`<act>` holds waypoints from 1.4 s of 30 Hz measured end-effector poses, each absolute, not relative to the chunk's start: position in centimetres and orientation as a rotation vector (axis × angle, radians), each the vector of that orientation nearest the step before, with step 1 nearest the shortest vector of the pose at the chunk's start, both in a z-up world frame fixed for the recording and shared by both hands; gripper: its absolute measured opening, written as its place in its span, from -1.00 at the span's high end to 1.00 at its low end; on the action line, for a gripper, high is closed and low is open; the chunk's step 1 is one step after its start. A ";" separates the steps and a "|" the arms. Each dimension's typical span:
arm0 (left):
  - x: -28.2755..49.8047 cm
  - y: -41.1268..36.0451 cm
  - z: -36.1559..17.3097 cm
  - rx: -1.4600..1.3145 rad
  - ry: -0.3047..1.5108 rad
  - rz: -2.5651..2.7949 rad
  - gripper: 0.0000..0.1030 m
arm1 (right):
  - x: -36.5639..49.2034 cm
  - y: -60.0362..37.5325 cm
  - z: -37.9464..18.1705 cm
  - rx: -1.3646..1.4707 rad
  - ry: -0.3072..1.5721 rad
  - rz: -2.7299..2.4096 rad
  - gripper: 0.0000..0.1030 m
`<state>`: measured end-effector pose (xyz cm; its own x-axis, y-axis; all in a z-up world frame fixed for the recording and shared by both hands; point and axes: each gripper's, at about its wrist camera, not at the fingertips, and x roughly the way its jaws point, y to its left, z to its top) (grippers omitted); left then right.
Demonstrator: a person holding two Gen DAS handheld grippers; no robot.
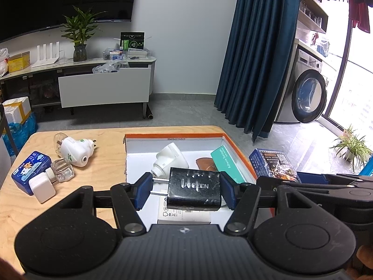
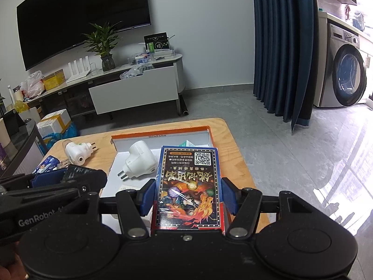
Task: Organize rigid objects
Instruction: 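Hold the charger and card box above the lid, then lower the card box into the lid with right tool while left lowers the charger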
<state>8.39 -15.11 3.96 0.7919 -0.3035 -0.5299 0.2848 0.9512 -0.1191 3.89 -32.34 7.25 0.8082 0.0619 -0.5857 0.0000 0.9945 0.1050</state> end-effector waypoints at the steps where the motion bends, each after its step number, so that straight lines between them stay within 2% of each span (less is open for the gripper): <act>1: 8.5 -15.2 4.0 -0.033 0.577 -0.317 -0.21 | 4.0 -32.4 7.3 0.100 0.629 0.035 -0.39; 42: 12.5 -15.6 2.0 -0.039 0.632 -0.319 -0.21 | 13.6 -30.6 6.5 0.026 0.700 0.112 -0.39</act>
